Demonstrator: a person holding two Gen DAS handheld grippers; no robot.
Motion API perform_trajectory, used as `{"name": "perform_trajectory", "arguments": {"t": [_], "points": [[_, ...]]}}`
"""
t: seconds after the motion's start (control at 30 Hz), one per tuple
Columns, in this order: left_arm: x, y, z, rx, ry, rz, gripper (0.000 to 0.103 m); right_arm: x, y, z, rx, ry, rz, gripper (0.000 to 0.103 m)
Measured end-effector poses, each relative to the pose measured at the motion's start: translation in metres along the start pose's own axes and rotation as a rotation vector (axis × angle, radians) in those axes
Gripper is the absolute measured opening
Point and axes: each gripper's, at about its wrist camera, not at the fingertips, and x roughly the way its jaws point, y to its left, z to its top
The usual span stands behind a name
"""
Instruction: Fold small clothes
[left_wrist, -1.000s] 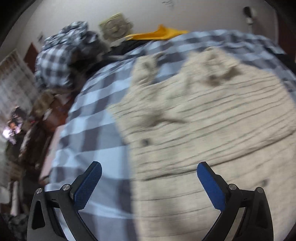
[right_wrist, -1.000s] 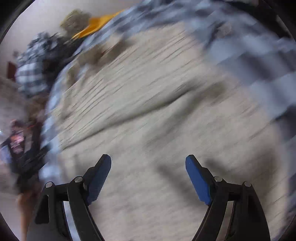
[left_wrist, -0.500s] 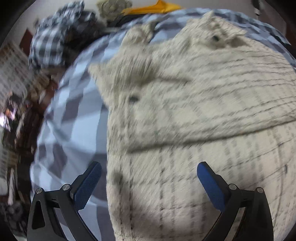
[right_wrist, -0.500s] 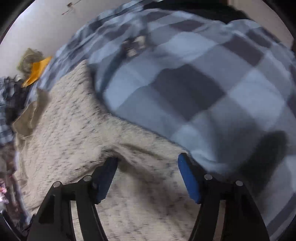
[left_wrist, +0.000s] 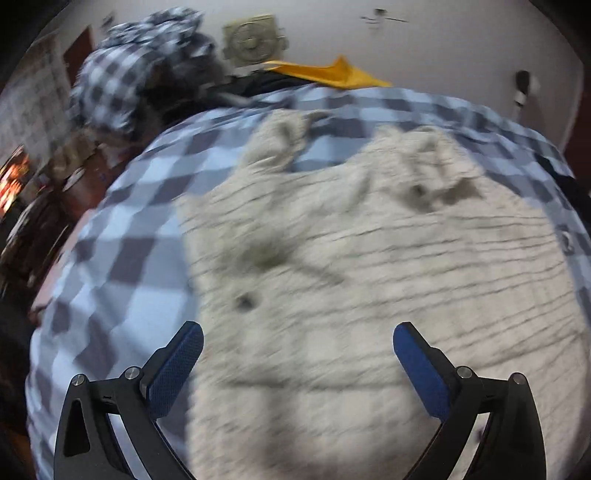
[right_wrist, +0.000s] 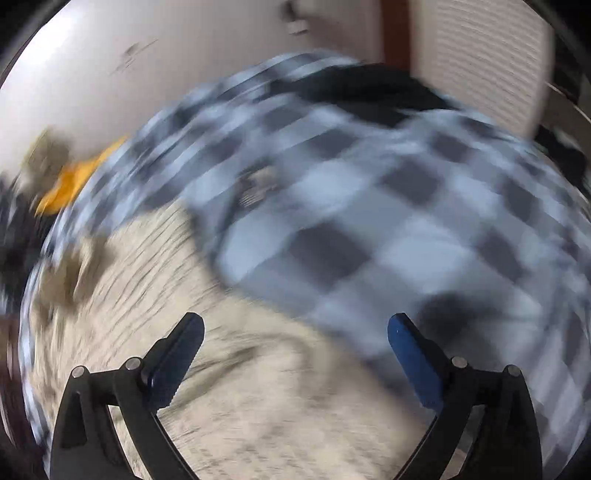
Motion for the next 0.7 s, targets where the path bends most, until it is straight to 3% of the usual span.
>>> {"name": "perform_trajectory", "arguments": {"t": [0.1,0.13,0.2,0.27,0.3,0.33,0.4,0.43,0.47,0.53,0.57,0.7], "points": [[0.022,-0.037,0.006,0.080,0.025,-0.027,0.103,0.034,0.050,-0.018,-0.180,0.013,0.159,0.098],[0.029,-0.046,0.001,0.110,0.040,-0.031,0.103,0.040,0.066,-0.026,-0.259,0.009,0.176,0.098],[0.051,-0.065,-0.010,0.189,0.096,0.005,0.103,0.048,0.100,-0.042,-0.461,0.001,0.169,0.098],[0.067,-0.068,-0.028,0.242,0.130,0.061,0.103,0.060,0.122,-0.059,-0.641,0.017,0.090,0.098],[0.065,-0.063,-0.031,0.230,0.109,0.038,0.103,0.069,0.122,-0.062,-0.686,0.043,0.036,0.098],[0.062,-0.053,-0.035,0.208,0.089,0.016,0.103,0.076,0.115,-0.062,-0.672,0.075,0.033,0.098],[0.057,-0.027,-0.042,0.156,0.097,-0.006,0.103,0.079,0.082,-0.046,-0.505,0.120,0.109,0.098],[0.053,-0.013,-0.044,0.134,0.109,-0.010,0.103,0.077,0.071,-0.038,-0.453,0.119,0.100,0.095],[0.047,0.000,-0.046,0.124,0.119,0.024,0.103,0.073,0.060,-0.030,-0.402,0.122,0.101,0.095],[0.037,0.017,-0.049,0.132,0.141,0.142,0.103,0.063,0.043,-0.020,-0.328,0.116,-0.035,0.095],[0.030,0.028,-0.051,0.144,0.152,0.195,0.103,0.054,0.033,-0.017,-0.298,0.117,-0.027,0.095],[-0.013,0.064,-0.056,0.159,0.140,0.261,0.103,0.018,0.006,-0.022,-0.133,0.224,0.169,0.095]]}}
